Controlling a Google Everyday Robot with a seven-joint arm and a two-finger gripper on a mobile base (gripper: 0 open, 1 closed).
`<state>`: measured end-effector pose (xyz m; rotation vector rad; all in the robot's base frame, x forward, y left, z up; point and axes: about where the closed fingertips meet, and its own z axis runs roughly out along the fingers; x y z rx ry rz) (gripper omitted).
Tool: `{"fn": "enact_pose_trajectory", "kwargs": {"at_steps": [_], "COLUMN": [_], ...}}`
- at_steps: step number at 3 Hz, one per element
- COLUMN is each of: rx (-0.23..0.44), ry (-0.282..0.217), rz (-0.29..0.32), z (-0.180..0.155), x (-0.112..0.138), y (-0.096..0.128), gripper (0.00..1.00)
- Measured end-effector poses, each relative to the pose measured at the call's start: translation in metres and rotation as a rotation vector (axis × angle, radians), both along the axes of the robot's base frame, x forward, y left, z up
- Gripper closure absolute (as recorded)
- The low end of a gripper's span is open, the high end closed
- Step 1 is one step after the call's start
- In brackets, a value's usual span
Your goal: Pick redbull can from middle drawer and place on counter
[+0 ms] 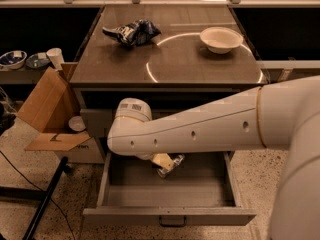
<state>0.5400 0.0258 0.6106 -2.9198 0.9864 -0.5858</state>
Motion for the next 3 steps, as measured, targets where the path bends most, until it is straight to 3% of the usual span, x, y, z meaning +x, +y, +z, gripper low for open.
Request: {"fn": "enact_pose_trajectory", "kwargs": {"at_steps": [1, 3], "rx": [-0.015, -0.029], "ry": [-0.026, -0.054], "rz": [0.021, 0.031], "z": [-0.032, -0.077], "x": [0.008, 0.014], "y": [0.005, -0.019], "gripper": [0.0, 0.0]}}
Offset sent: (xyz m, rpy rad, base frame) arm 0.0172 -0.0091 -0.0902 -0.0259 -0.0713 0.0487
